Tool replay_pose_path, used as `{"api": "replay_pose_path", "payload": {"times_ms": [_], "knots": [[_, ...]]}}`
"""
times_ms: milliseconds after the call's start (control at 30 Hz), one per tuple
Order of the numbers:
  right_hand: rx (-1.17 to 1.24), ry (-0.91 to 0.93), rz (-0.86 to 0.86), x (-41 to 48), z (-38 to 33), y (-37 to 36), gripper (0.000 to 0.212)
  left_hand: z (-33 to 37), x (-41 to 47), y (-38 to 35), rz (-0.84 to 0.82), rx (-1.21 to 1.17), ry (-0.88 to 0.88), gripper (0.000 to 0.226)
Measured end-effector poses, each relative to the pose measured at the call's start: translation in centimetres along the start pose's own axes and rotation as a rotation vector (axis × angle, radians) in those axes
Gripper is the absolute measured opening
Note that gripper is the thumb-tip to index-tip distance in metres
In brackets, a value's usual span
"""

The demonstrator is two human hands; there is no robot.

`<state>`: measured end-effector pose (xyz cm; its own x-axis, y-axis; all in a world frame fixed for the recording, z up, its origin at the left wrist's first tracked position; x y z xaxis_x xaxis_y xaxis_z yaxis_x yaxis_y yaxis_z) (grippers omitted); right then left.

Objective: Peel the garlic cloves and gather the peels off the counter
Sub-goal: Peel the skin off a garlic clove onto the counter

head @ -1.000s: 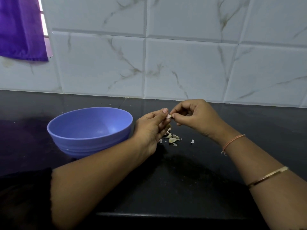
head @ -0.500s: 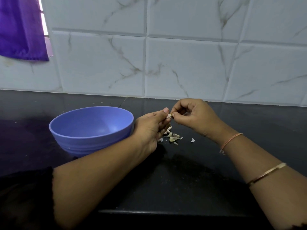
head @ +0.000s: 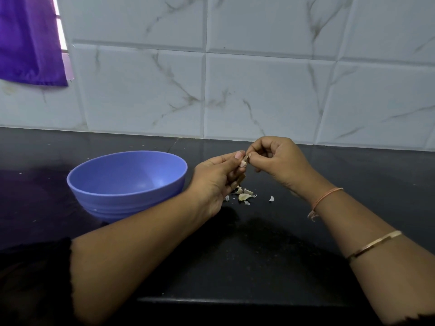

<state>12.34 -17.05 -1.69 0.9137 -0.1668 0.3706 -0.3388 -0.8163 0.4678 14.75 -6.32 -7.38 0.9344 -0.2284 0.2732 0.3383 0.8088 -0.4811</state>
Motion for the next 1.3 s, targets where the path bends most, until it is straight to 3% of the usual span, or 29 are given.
{"api": "replay_pose_path", "payload": {"times_ms": [467, 600, 700, 967, 1300], "knots": [[0.075, -0.080, 0.267, 0.6, 1.4, 2.5, 0.014, -0.6, -0.2, -0.2, -0.035, 0.007, 0.045, 0.009], [-0.169, -0.109, 0.150, 0.8, 1.8, 1.3, 0.027, -0.7, 0.0, 0.1, -0.017, 0.004, 0.041, 0.007], [-0.269, -0.089, 0.048, 0.7, 1.6, 0.3, 0.015, -0.6, 0.1, 0.5, 0.013, 0.010, 0.034, 0.006], [-0.057, -0.002, -0.092, 0.0, 0.2, -0.4, 0.014, -0.7, 0.3, 0.7, 0.041, 0.007, 0.038, 0.006], [-0.095, 0.129, -0.101, -0.8, -1.2, -0.6, 0.015, -0.7, 0.6, 0.9, 0.041, -0.079, 0.024, 0.004]]}}
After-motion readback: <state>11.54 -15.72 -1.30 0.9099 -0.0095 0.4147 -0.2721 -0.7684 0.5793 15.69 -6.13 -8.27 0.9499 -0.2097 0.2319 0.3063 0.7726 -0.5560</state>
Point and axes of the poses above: each hand's wrist, its own x-axis towards the middle knuckle, its own y-axis out of the back of the hand, z = x × y, the point moved 8 cm from there along x, towards the middle knuckle, and after that the axes turned 13 degrees about -y, right-handed, at the moved point
